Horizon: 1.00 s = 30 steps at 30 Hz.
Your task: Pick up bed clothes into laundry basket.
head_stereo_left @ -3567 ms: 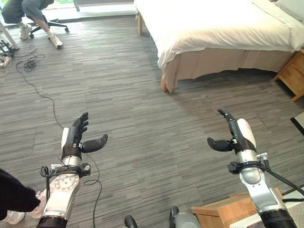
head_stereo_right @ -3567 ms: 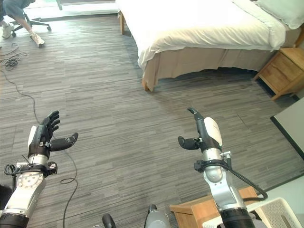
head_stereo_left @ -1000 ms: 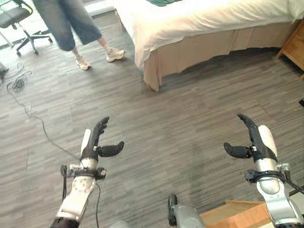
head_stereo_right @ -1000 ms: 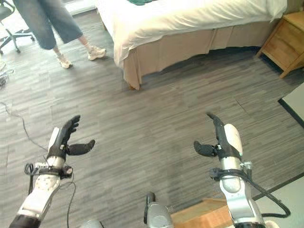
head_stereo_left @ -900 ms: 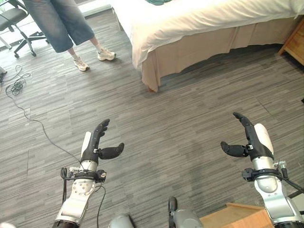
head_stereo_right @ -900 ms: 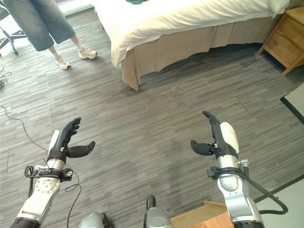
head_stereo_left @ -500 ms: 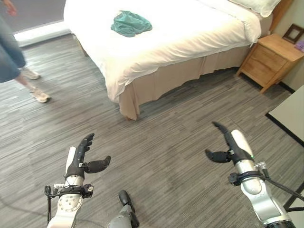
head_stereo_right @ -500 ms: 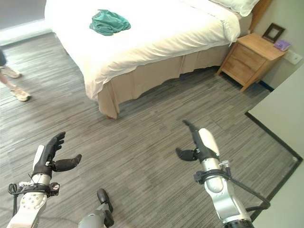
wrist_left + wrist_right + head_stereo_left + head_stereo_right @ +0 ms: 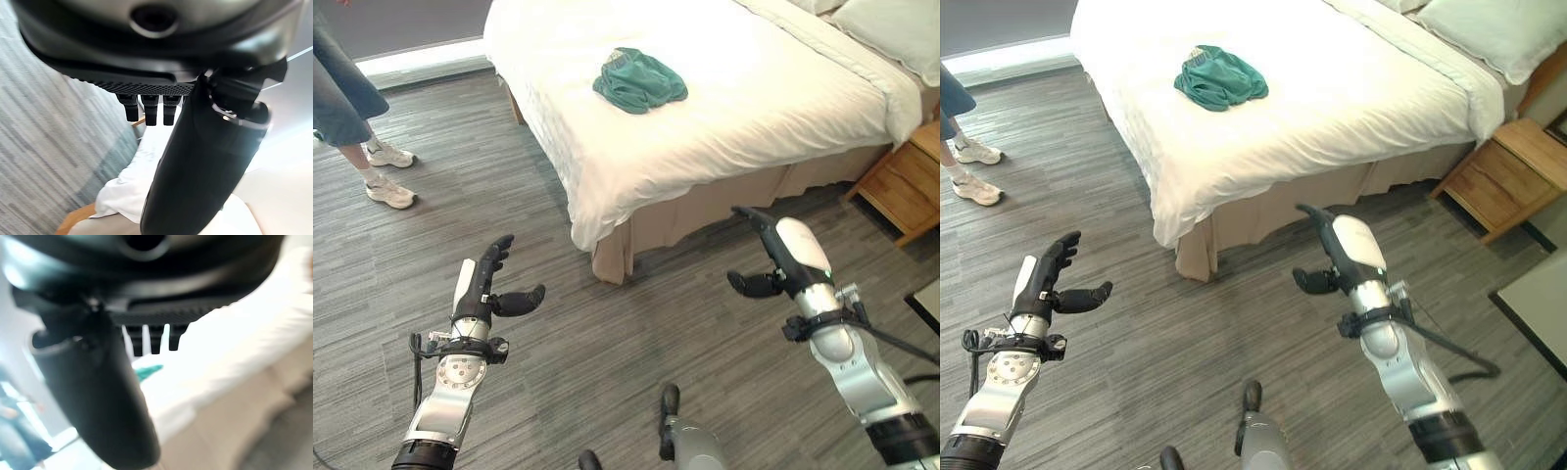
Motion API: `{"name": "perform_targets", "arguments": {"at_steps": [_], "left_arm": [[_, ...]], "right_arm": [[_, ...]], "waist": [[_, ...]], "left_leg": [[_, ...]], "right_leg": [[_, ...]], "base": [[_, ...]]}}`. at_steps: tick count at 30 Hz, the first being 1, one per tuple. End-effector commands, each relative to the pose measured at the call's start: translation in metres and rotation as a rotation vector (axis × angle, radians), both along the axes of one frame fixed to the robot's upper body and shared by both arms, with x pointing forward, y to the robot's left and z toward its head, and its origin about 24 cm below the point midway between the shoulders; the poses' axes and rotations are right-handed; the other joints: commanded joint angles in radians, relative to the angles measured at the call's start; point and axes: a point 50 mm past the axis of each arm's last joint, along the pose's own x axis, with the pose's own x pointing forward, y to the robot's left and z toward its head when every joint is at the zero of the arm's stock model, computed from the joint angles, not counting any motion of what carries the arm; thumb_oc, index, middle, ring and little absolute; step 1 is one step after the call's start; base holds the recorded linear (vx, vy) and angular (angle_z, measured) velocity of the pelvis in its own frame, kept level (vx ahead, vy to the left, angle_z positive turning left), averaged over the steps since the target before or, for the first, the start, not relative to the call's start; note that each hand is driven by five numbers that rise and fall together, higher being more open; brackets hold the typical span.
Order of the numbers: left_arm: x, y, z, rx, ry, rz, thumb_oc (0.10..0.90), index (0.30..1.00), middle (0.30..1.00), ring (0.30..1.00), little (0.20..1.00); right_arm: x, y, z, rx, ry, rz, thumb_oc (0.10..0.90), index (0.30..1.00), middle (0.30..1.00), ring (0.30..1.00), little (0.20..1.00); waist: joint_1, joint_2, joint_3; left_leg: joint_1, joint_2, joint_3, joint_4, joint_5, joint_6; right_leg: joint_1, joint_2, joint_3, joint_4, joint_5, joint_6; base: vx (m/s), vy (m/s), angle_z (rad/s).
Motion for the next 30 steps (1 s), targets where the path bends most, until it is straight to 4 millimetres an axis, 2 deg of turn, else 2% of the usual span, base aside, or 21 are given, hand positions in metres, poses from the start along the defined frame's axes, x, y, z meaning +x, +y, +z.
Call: {"name": "perform_targets", "arguments": {"at_steps": [1, 3, 4, 5, 6, 7, 8, 9, 10, 11, 13, 14, 15, 16, 17, 19, 20, 21, 26, 27, 30], "left_arm": [[0.017, -0.014, 0.056, 0.016, -0.292, -0.100, 0.800, 0.900, 0.900, 0.900, 0.900], [0.015, -0.015, 0.054, 0.007, -0.291, -0.102, 0.800, 0.900, 0.900, 0.900, 0.900], [0.010, -0.013, 0.052, -0.037, -0.294, -0.080, 0.800, 0.900, 0.900, 0.900, 0.900], [0.010, -0.013, 0.052, -0.037, -0.294, -0.080, 0.800, 0.900, 0.900, 0.900, 0.900], [0.009, -0.012, 0.051, -0.065, -0.301, -0.059, 0.800, 0.900, 0.900, 0.900, 0.900], [0.007, -0.010, 0.046, -0.098, -0.299, -0.033, 0.800, 0.900, 0.900, 0.900, 0.900], [0.007, -0.010, 0.047, -0.098, -0.301, -0.031, 0.800, 0.900, 0.900, 0.900, 0.900], [0.007, -0.009, 0.045, -0.098, -0.296, -0.022, 0.800, 0.900, 0.900, 0.900, 0.900], [0.008, -0.008, 0.045, -0.105, -0.296, -0.018, 0.800, 0.900, 0.900, 0.900, 0.900], [0.010, -0.007, 0.045, -0.115, -0.299, -0.010, 0.800, 0.900, 0.900, 0.900, 0.900], [0.014, -0.006, 0.050, -0.110, -0.320, -0.009, 0.800, 0.900, 0.900, 0.900, 0.900], [0.016, -0.006, 0.055, -0.100, -0.337, -0.014, 0.800, 0.900, 0.900, 0.900, 0.900], [0.017, -0.006, 0.055, -0.101, -0.338, -0.014, 0.800, 0.900, 0.900, 0.900, 0.900], [0.020, -0.005, 0.063, -0.090, -0.370, -0.014, 0.800, 0.900, 0.900, 0.900, 0.900], [0.021, -0.005, 0.066, -0.089, -0.382, -0.017, 0.800, 0.900, 0.900, 0.900, 0.900], [0.022, -0.005, 0.069, -0.088, -0.398, -0.013, 0.800, 0.900, 0.900, 0.900, 0.900], [0.023, -0.005, 0.071, -0.090, -0.403, -0.014, 0.800, 0.900, 0.900, 0.900, 0.900], [0.022, -0.004, 0.068, -0.098, -0.391, -0.018, 0.800, 0.900, 0.900, 0.900, 0.900], [0.009, 0.004, 0.060, -0.084, -0.355, 0.003, 0.800, 0.900, 0.900, 0.900, 0.900], [0.008, 0.006, 0.058, -0.077, -0.342, 0.010, 0.800, 0.900, 0.900, 0.900, 0.900], [0.014, 0.011, 0.068, -0.056, -0.370, 0.020, 0.800, 0.900, 0.900, 0.900, 0.900]], "right_arm": [[0.008, -0.004, 0.062, -0.098, -0.295, -0.048, 0.800, 0.900, 0.900, 0.900, 0.900], [0.007, -0.007, 0.063, -0.096, -0.297, -0.056, 0.800, 0.900, 0.900, 0.900, 0.900], [0.005, -0.004, 0.073, -0.072, -0.348, -0.047, 0.800, 0.900, 0.900, 0.900, 0.900], [0.005, -0.004, 0.073, -0.072, -0.348, -0.047, 0.800, 0.900, 0.900, 0.900, 0.900], [0.006, -0.002, 0.079, -0.067, -0.367, -0.039, 0.800, 0.900, 0.900, 0.900, 0.900], [0.011, 0.003, 0.089, -0.061, -0.405, -0.030, 0.800, 0.900, 0.900, 0.900, 0.900], [0.012, 0.004, 0.090, -0.060, -0.407, -0.029, 0.800, 0.900, 0.900, 0.900, 0.900], [0.015, 0.006, 0.091, -0.056, -0.409, -0.020, 0.800, 0.900, 0.900, 0.900, 0.900], [0.018, 0.007, 0.092, -0.058, -0.397, -0.019, 0.800, 0.900, 0.900, 0.900, 0.900], [0.025, 0.004, 0.093, -0.084, -0.367, -0.034, 0.800, 0.900, 0.900, 0.900, 0.900], [0.031, 0.002, 0.097, -0.121, -0.352, -0.037, 0.800, 0.900, 0.900, 0.900, 0.900], [0.033, 0.002, 0.099, -0.132, -0.343, -0.034, 0.800, 0.900, 0.900, 0.900, 0.900], [0.034, 0.003, 0.099, -0.133, -0.343, -0.033, 0.800, 0.900, 0.900, 0.900, 0.900], [0.040, -0.001, 0.097, -0.152, -0.312, -0.046, 0.800, 0.900, 0.900, 0.900, 0.900], [0.042, -0.005, 0.098, -0.164, -0.303, -0.064, 0.800, 0.900, 0.900, 0.900, 0.900], [0.044, -0.014, 0.101, -0.185, -0.299, -0.104, 0.800, 0.900, 0.900, 0.900, 0.900], [0.044, -0.020, 0.101, -0.201, -0.284, -0.120, 0.800, 0.900, 0.900, 0.900, 0.900], [0.043, -0.026, 0.103, -0.222, -0.272, -0.138, 0.800, 0.900, 0.900, 0.900, 0.900], [0.043, -0.017, 0.102, -0.243, -0.277, -0.114, 0.800, 0.900, 0.900, 0.900, 0.900], [0.044, -0.012, 0.099, -0.242, -0.273, -0.099, 0.800, 0.900, 0.900, 0.900, 0.900], [0.050, -0.002, 0.105, -0.227, -0.297, -0.090, 0.800, 0.900, 0.900, 0.900, 0.900]], "waist": [[-0.016, 0.007, -0.053], [-0.021, 0.006, -0.060], [-0.008, 0.012, -0.066], [-0.014, 0.017, -0.067], [0.008, 0.008, -0.060], [0.041, -0.008, -0.042], [0.037, -0.003, -0.039], [0.053, -0.014, -0.030], [0.064, -0.022, -0.025], [0.080, -0.024, -0.025], [0.088, -0.022, -0.036], [0.095, -0.017, -0.043], [0.094, -0.020, -0.044], [0.115, -0.002, -0.050], [0.123, 0.002, -0.051], [0.129, -0.001, -0.047], [0.126, -0.009, -0.052], [0.120, -0.007, -0.057], [0.138, -0.008, -0.092], [0.143, -0.014, -0.098], [0.141, -0.038, -0.087]], "left_leg": [[0.056, 0.099, 0.114, 0.045, -0.110, -0.035], [0.055, 0.112, 0.100, 0.131, -0.146, -0.047], [-0.007, 0.179, 0.085, 0.410, -0.071, -0.093], [-0.023, 0.197, 0.074, 0.439, -0.080, -0.102], [-0.065, 0.237, 0.060, 0.602, 0.010, -0.134], [-0.159, 0.285, 0.015, 0.833, 0.078, -0.163], [-0.167, 0.294, 0.008, 0.847, 0.074, -0.166], [-0.209, 0.310, 0.007, 0.900, 0.082, -0.164], [-0.233, 0.320, 0.012, 0.894, 0.069, -0.152], [-0.249, 0.311, 0.008, 0.740, 0.037, -0.128], [-0.250, 0.254, 0.012, 0.494, 0.005, -0.105], [-0.248, 0.218, 0.008, 0.344, 0.012, -0.098], [-0.238, 0.208, 0.012, 0.320, 0.023, -0.095], [-0.266, 0.179, 0.005, 0.108, 0.128, -0.094], [-0.275, 0.177, 0.000, 0.047, 0.156, -0.097], [-0.320, 0.191, 0.018, 0.016, 0.182, -0.108], [-0.351, 0.203, 0.038, 0.010, 0.168, -0.121], [-0.366, 0.226, 0.101, 0.006, 0.189, -0.118], [-0.318, 0.217, 0.136, 0.004, 0.218, -0.107], [-0.304, 0.208, 0.139, 0.003, 0.213, -0.095], [-0.242, 0.172, 0.148, 0.001, 0.156, -0.052]], "right_leg": [[0.104, -0.003, -0.003, 0.052, -0.068, 0.049], [0.129, -0.001, 0.009, 0.054, -0.071, 0.036], [0.200, 0.012, -0.007, 0.040, -0.081, -0.011], [0.203, 0.023, -0.014, 0.034, -0.082, -0.018], [0.254, 0.031, -0.018, 0.027, -0.101, -0.050], [0.330, 0.070, -0.016, 0.010, -0.139, -0.102], [0.331, 0.076, -0.018, 0.010, -0.141, -0.106], [0.357, 0.080, -0.015, 0.010, -0.154, -0.114], [0.373, 0.077, -0.007, 0.010, -0.161, -0.112], [0.387, 0.072, 0.015, 0.010, -0.172, -0.092], [0.390, 0.055, 0.033, 0.010, -0.183, -0.061], [0.392, 0.049, 0.039, 0.010, -0.191, -0.047], [0.392, 0.043, 0.039, 0.010, -0.191, -0.044], [0.406, 0.052, 0.039, 0.010, -0.200, -0.030], [0.421, 0.053, 0.044, 0.010, -0.212, -0.027], [0.444, 0.049, 0.039, 0.010, -0.232, -0.025], [0.473, 0.040, 0.040, 0.010, -0.258, -0.023], [0.497, 0.039, 0.032, 0.010, -0.260, -0.014], [0.545, 0.021, 0.058, 0.010, -0.258, 0.006], [0.544, 0.011, 0.058, 0.045, -0.248, 0.014], [0.448, -0.034, 0.078, 0.306, -0.177, 0.054]], "base": [[0.52, -0.166, 0.00], [0.45, -0.197, 0.13], [0.33, -0.233, 0.40], [0.47, -0.341, 0.33], [0.35, -0.361, -0.08], [0.35, -0.338, -0.13], [0.32, -0.292, -0.29], [0.20, -0.090, -0.38], [0.41, -0.049, -0.42], [0.41, 0.052, -0.31], [0.36, 0.153, -0.28], [0.20, 0.143, -0.23], [0.33, 0.185, -0.31], [0.31, 0.148, -0.33], [0.31, 0.142, -0.37], [0.27, 0.054, -0.31], [0.58, 0.150, -0.30], [0.59, 0.186, -0.09], [0.40, 0.187, -0.19], [0.30, 0.204, -0.10], [0.32, 0.240, 0.19]]}}
